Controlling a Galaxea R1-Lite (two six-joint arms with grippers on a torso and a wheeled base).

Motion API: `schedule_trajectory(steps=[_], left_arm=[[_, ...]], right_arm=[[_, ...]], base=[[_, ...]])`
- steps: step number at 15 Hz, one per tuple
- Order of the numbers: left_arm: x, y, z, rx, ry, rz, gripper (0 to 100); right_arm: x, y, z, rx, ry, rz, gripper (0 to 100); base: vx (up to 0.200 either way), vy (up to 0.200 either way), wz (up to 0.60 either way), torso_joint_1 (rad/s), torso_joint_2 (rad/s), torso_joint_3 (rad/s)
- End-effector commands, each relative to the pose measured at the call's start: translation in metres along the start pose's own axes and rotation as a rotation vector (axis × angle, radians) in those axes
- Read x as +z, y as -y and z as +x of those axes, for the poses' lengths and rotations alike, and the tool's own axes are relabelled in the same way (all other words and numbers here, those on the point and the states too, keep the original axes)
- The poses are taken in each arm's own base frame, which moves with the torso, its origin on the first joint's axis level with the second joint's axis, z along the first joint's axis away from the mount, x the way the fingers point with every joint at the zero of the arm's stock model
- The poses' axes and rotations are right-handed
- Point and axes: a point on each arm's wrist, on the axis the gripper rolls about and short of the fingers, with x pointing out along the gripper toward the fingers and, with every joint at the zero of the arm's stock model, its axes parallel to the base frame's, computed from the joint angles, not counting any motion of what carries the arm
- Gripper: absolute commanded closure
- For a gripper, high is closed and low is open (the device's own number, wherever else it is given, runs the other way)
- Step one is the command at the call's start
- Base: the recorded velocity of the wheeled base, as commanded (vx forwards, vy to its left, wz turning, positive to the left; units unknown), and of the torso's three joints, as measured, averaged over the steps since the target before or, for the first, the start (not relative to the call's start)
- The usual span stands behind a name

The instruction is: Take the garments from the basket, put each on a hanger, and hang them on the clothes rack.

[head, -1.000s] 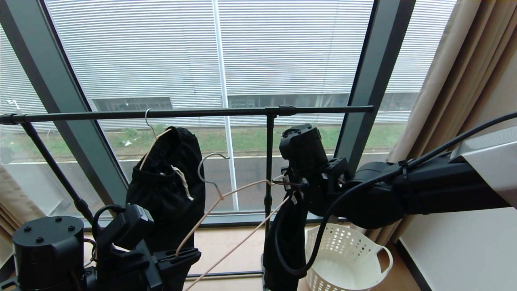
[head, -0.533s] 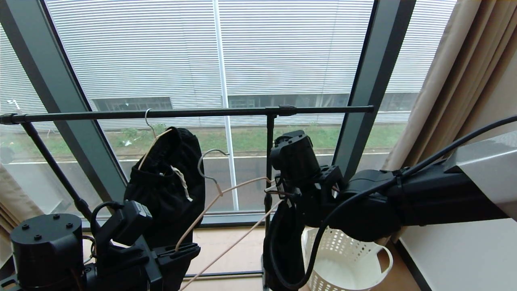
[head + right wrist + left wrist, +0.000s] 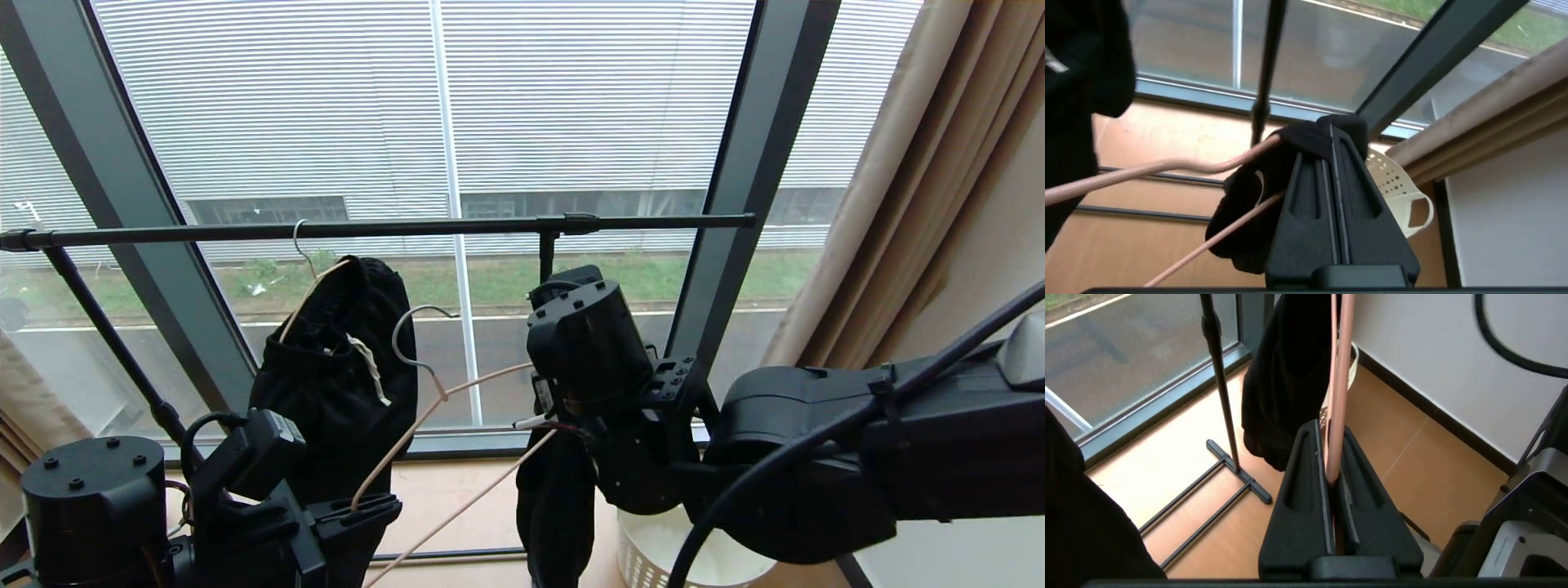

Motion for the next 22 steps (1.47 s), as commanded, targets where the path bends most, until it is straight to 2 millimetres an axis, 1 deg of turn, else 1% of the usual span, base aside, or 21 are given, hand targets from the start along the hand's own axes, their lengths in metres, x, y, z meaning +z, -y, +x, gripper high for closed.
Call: schedule_trajectory(steps=[1,2,3,5,7,11,14,17,18,19,20,21,22], left_arm=[[-0.001,0.0,0.0,0.0,-0.003,-0.002,100],[-0.001,0.0,0.0,-0.002,-0.005,-0.002,100],[-0.001,0.001,0.0,-0.004,-0.007,-0.003,100],[-0.006,0.004,-0.003,-0.015,-0.019,0.007,100],[-0.009,0.008,-0.004,-0.033,-0.003,0.025,100],[-0.01,0.01,-0.005,-0.063,0.005,0.032,100],[-0.01,0.01,-0.004,-0.063,0.002,0.029,100],[-0.011,0.01,-0.003,-0.063,-0.005,0.028,100],[-0.011,0.009,-0.003,-0.063,-0.006,0.027,100],[-0.011,0.009,-0.003,-0.063,-0.006,0.027,100],[-0.011,0.009,-0.003,-0.063,-0.006,0.027,100],[-0.011,0.009,-0.003,-0.063,-0.001,0.029,100],[-0.01,0.009,-0.003,-0.063,0.003,0.031,100]], right_arm=[[0.005,-0.003,-0.018,0.042,0.023,0.007,100],[0.003,-0.012,-0.027,0.078,0.029,0.001,100],[0.002,-0.016,-0.03,0.094,0.037,0.005,100],[-0.001,-0.018,-0.029,0.097,0.062,0.025,100],[0.003,-0.018,-0.029,0.102,0.081,0.05,100],[0.002,-0.02,-0.032,0.117,0.082,0.053,100],[0.003,-0.028,-0.046,0.157,0.104,0.064,100],[0.002,-0.035,-0.063,0.208,0.12,0.093,100],[0.002,-0.036,-0.066,0.216,0.121,0.096,100],[0.003,-0.038,-0.075,0.239,0.127,0.102,100],[0.002,-0.039,-0.08,0.251,0.129,0.101,100],[0.002,-0.038,-0.092,0.278,0.136,0.1,100],[0.002,-0.038,-0.096,0.287,0.139,0.101,100]], base=[[0.0,0.0,0.0,0.0,0.0,0.0],[0.0,0.0,0.0,0.0,0.0,0.0],[0.0,0.0,0.0,0.0,0.0,0.0],[0.0,0.0,0.0,0.0,0.0,0.0],[0.0,0.0,0.0,0.0,0.0,0.0],[0.0,0.0,0.0,0.0,0.0,0.0],[0.0,0.0,0.0,0.0,0.0,0.0],[0.0,0.0,0.0,0.0,0.0,0.0],[0.0,0.0,0.0,0.0,0.0,0.0],[0.0,0.0,0.0,0.0,0.0,0.0],[0.0,0.0,0.0,0.0,0.0,0.0],[0.0,0.0,0.0,0.0,0.0,0.0],[0.0,0.0,0.0,0.0,0.0,0.0]])
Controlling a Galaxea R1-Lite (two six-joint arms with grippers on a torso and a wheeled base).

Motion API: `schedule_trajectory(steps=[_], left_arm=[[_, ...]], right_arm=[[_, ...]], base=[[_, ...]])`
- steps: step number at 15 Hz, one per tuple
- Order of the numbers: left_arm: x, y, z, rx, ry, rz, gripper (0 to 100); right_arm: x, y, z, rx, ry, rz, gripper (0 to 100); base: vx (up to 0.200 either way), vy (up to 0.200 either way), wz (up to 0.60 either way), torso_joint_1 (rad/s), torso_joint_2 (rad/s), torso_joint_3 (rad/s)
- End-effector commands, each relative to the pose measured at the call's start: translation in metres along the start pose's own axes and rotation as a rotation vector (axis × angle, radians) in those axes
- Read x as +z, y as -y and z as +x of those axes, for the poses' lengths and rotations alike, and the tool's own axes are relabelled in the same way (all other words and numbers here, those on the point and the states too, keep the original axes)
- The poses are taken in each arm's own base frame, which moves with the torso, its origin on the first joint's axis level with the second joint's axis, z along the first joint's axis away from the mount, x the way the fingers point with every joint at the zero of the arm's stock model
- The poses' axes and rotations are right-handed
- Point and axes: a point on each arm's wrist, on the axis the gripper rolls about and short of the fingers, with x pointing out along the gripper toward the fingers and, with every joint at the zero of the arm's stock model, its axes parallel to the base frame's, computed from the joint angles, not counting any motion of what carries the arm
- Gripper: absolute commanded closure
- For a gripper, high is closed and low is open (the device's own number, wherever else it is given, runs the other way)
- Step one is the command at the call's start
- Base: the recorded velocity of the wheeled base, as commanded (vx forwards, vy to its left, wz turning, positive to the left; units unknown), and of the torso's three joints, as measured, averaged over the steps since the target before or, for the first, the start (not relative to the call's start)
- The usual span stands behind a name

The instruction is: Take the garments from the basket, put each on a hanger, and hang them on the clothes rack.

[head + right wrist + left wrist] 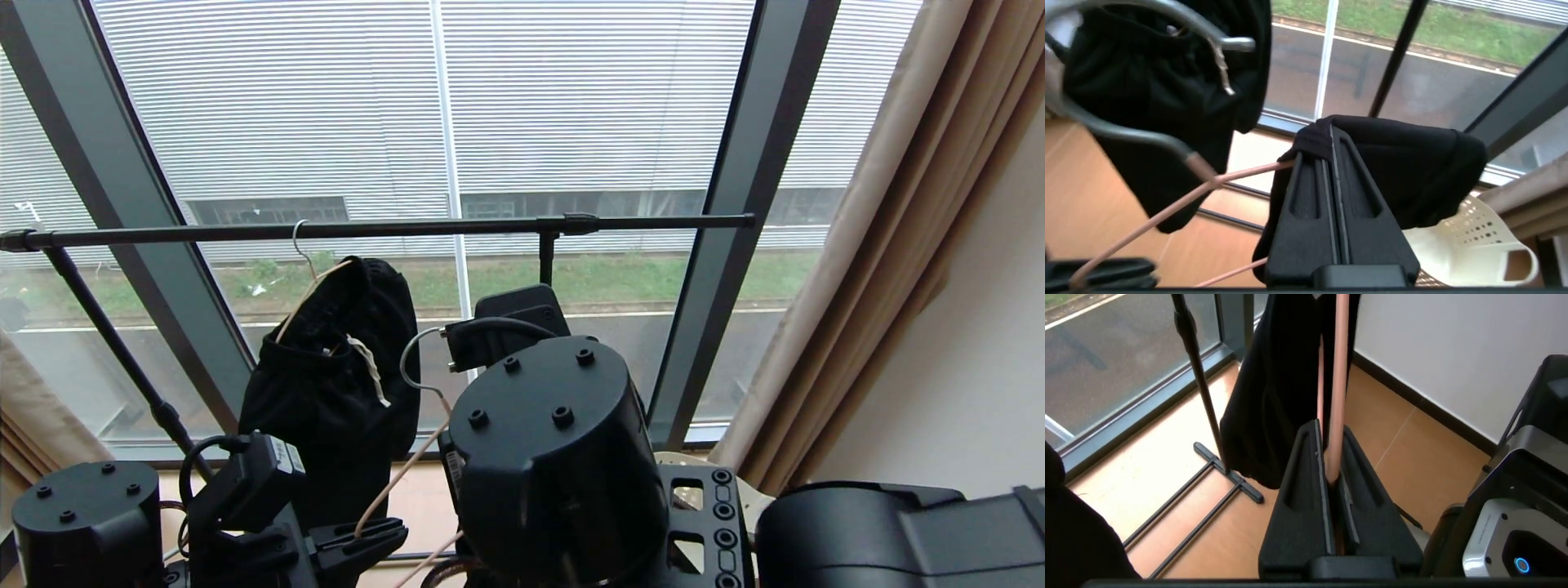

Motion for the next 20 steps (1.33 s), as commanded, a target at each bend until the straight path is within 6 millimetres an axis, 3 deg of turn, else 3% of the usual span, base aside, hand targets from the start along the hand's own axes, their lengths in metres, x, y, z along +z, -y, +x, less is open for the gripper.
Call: schedule_trajectory(steps=[1,8,9,16,20], left_arm=[[0.0,0.0,0.0,0.001,0.001,0.0,100],[0.0,0.0,-0.001,0.002,0.01,0.005,100],[0.001,0.001,-0.002,0.003,0.021,0.01,100],[0.001,0.002,-0.004,0.004,0.038,0.018,100],[0.007,0.002,-0.005,0.007,0.095,0.047,100]], right_arm=[[0.004,0.0,-0.012,0.026,0.01,0.007,100],[0.0,-0.006,-0.019,0.05,0.007,-0.001,100],[0.001,-0.005,-0.019,0.046,0.009,0.003,0],[0.017,0.018,-0.006,-0.02,0.031,0.041,0],[0.018,0.021,-0.005,-0.028,0.031,0.04,0]], base=[[0.0,0.0,0.0,0.0,0.0,0.0],[0.0,0.0,0.0,0.0,0.0,0.0],[0.0,0.0,0.0,0.0,0.0,0.0],[0.0,0.0,0.0,0.0,0.0,0.0],[0.0,0.0,0.0,0.0,0.0,0.0]])
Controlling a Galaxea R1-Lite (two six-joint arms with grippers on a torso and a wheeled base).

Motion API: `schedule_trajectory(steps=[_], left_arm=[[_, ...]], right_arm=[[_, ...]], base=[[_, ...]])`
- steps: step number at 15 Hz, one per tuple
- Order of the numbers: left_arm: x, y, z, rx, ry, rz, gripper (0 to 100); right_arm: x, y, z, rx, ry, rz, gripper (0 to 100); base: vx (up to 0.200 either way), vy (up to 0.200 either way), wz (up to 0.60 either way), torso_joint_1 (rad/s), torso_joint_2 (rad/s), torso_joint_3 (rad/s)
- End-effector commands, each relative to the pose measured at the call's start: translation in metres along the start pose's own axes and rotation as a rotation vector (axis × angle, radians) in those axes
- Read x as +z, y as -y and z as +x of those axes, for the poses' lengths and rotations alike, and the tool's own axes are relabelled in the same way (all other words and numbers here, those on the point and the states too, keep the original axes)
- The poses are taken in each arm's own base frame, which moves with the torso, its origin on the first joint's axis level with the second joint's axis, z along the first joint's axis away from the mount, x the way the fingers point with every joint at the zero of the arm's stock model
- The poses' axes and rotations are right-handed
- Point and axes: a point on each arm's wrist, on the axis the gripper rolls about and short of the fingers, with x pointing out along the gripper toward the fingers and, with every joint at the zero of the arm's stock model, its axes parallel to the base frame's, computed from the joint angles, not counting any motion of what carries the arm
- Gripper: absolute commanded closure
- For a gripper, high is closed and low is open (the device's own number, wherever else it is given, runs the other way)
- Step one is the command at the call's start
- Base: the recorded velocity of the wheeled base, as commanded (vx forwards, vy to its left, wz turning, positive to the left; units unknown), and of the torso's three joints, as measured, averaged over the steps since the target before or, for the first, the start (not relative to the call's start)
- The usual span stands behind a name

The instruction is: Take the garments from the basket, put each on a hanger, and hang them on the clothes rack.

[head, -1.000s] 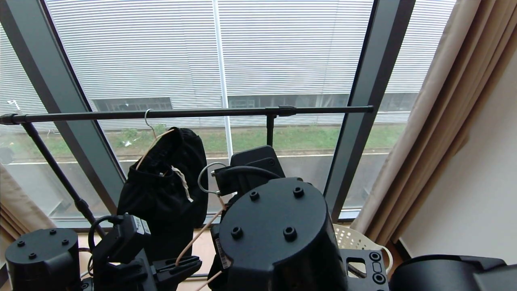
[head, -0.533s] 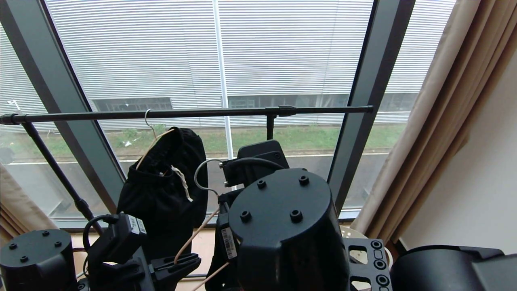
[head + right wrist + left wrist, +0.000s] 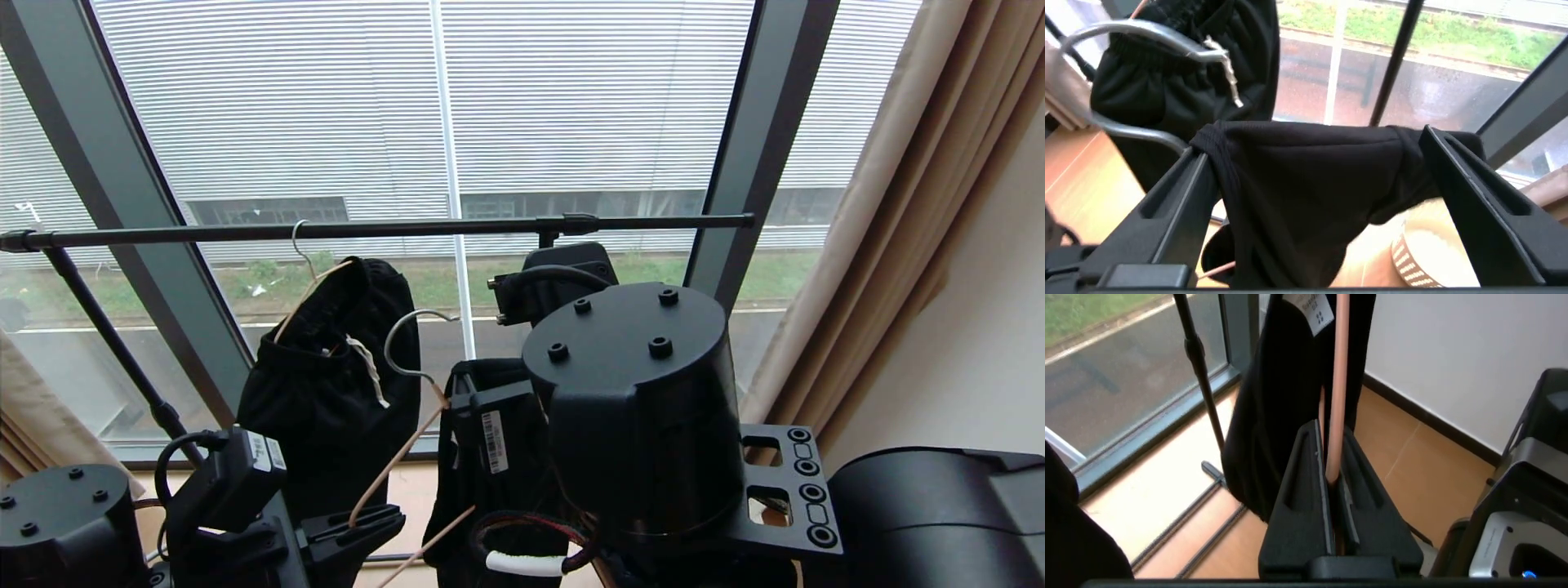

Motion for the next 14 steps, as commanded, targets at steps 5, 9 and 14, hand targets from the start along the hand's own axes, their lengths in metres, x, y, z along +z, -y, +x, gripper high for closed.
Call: schedule_trajectory(steps=[5,9,14], left_arm=[[0.003,-0.001,-0.001,0.009,0.027,0.011,100],[0.005,-0.002,-0.001,0.015,0.047,0.018,100],[0.005,-0.002,-0.001,0.015,0.048,0.019,100]], right_arm=[[0.002,0.003,-0.007,0.006,0.0,-0.004,0],[0.003,0.006,-0.022,0.037,0.003,-0.041,0],[-0.003,0.016,-0.036,0.117,-0.026,-0.119,0]], base=[[0.0,0.0,0.0,0.0,0.0,0.0],[0.0,0.0,0.0,0.0,0.0,0.0],[0.0,0.0,0.0,0.0,0.0,0.0]])
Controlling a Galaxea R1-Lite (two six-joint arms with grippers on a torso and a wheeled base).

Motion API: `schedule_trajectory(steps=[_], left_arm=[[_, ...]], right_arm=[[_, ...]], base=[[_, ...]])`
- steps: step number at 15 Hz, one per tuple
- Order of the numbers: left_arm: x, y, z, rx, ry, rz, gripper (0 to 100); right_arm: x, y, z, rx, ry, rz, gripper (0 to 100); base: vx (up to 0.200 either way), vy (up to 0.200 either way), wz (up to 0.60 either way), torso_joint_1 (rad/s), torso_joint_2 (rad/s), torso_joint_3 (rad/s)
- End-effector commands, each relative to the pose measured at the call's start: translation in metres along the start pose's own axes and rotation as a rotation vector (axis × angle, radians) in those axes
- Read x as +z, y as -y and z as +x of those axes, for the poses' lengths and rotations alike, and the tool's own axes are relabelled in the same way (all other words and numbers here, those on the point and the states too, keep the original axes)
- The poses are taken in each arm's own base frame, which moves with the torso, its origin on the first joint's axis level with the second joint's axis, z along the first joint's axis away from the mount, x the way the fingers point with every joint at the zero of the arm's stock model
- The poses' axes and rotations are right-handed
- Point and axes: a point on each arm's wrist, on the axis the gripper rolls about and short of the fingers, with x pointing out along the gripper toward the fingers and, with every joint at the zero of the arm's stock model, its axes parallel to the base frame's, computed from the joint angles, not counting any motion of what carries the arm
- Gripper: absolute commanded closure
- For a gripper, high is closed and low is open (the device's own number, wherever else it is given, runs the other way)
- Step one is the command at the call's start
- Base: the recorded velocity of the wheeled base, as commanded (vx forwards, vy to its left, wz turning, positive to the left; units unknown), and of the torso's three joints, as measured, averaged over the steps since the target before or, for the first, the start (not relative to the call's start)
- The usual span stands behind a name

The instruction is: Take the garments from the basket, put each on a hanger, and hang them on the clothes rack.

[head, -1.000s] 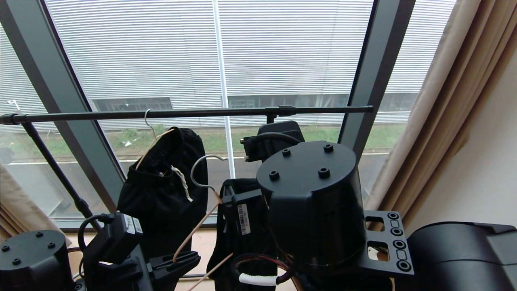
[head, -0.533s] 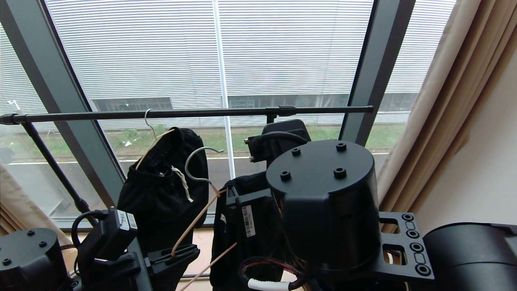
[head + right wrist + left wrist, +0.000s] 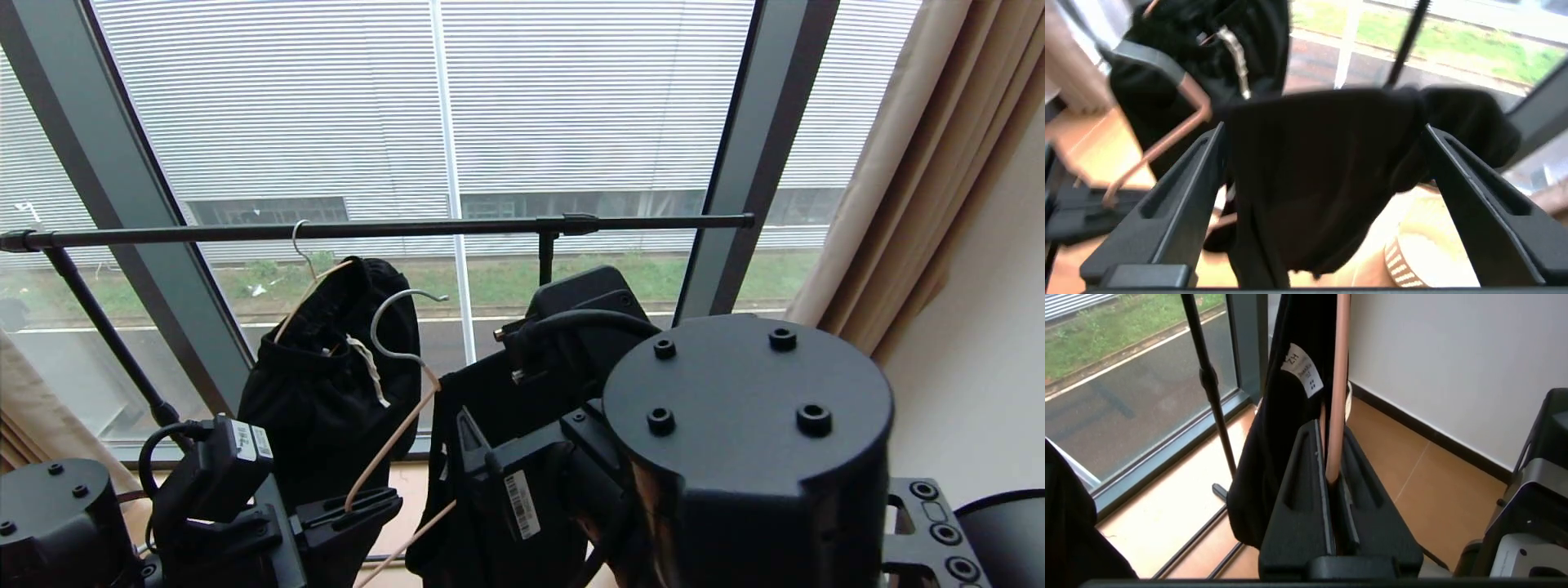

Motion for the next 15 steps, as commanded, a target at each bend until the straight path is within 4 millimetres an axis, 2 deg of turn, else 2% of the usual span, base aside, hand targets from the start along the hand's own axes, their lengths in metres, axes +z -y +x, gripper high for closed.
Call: schedule_trajectory(steps=[1,3,8,9,10,11,13,15], left_arm=[[0.0,0.0,0.0,-0.001,0.002,0.001,100],[0.002,0.001,-0.002,-0.002,0.014,0.005,100],[0.001,0.003,-0.003,-0.033,0.002,0.0,100],[0.0,0.003,-0.003,-0.041,-0.005,-0.001,100],[-0.002,0.004,-0.004,-0.066,-0.029,-0.013,100],[-0.002,0.005,-0.004,-0.081,-0.032,-0.012,100],[-0.004,0.005,-0.004,-0.093,-0.04,-0.008,100],[-0.003,0.007,-0.004,-0.106,-0.039,-0.006,100]], right_arm=[[0.0,0.011,-0.012,0.029,-0.003,-0.028,0],[-0.004,0.033,-0.025,0.119,-0.02,-0.112,0],[-0.008,0.095,-0.042,0.226,-0.079,-0.359,0],[-0.003,0.112,-0.044,0.249,-0.136,-0.437,0],[0.009,0.136,-0.043,0.339,-0.234,-0.596,0],[0.019,0.152,-0.04,0.404,-0.298,-0.686,0],[0.039,0.172,-0.027,0.509,-0.395,-0.777,0],[0.057,0.179,-0.01,0.668,-0.439,-0.795,0]], base=[[0.0,0.0,0.0,0.0,0.0,0.0],[0.0,0.0,0.0,0.0,0.0,0.0],[0.0,0.0,0.0,0.0,0.0,0.0],[0.0,0.0,0.0,0.0,0.0,0.0],[0.0,0.0,0.0,0.0,0.0,0.0],[0.0,0.0,0.0,0.0,0.0,0.0],[0.0,0.0,0.0,0.0,0.0,0.0],[0.0,0.0,0.0,0.0,0.0,0.0]])
